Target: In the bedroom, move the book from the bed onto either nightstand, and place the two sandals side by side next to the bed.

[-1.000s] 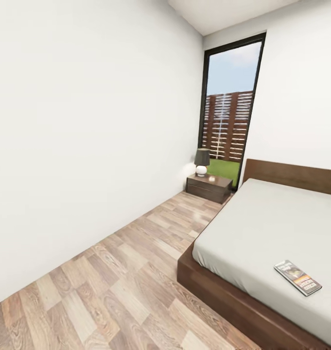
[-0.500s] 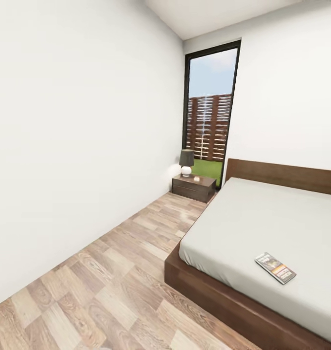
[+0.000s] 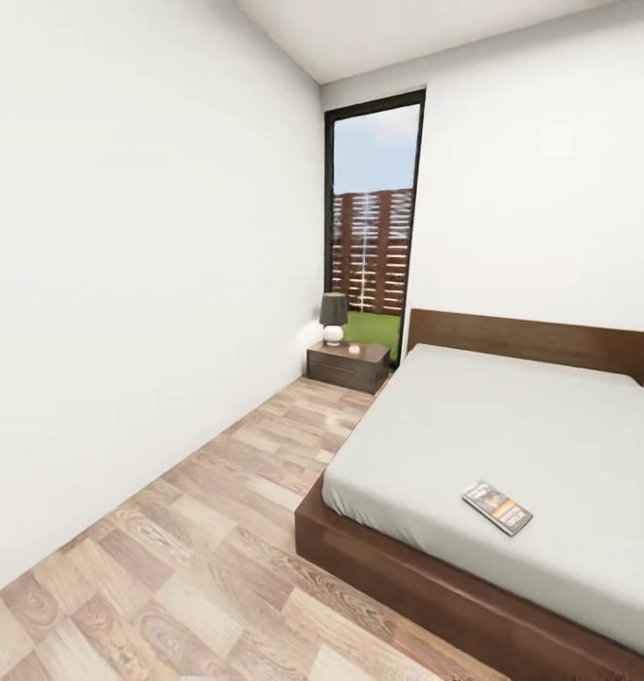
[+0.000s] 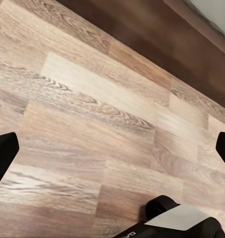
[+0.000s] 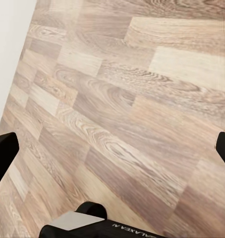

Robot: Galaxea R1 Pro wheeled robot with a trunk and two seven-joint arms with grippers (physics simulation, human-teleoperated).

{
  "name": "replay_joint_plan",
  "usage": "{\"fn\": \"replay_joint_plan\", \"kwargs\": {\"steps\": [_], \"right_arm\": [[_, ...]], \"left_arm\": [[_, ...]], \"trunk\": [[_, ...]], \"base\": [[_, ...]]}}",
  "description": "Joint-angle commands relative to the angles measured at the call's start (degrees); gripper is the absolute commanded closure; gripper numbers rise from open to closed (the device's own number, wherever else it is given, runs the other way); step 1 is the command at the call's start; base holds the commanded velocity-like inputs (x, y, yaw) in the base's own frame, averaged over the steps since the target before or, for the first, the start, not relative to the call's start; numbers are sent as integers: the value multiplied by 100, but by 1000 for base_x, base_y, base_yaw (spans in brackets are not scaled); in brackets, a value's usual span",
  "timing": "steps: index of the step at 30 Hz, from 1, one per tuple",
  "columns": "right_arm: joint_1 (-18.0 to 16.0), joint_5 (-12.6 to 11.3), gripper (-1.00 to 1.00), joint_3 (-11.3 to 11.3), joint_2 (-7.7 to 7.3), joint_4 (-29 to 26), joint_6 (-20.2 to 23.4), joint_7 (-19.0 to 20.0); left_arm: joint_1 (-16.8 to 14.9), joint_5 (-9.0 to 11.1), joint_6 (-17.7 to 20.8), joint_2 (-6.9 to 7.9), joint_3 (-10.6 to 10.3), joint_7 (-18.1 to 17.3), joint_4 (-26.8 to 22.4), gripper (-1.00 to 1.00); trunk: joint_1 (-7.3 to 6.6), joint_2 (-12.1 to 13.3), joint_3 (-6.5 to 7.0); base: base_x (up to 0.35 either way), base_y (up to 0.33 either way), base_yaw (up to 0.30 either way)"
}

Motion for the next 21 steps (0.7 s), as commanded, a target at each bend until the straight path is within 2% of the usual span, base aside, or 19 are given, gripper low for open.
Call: {"fn": "replay_joint_plan", "kwargs": {"steps": [1, 21], "right_arm": [[-5, 28, -100, -36, 0, 5, -7, 16], [-5, 28, -100, -36, 0, 4, -9, 16]], "left_arm": [[-3, -61, -43, 1, 36, -9, 3, -100], [-3, -61, -42, 4, 36, -11, 3, -100]], "trunk": [[0, -4, -3], [0, -4, 69]], "base": [[0, 0, -219], [0, 0, -213]]}}
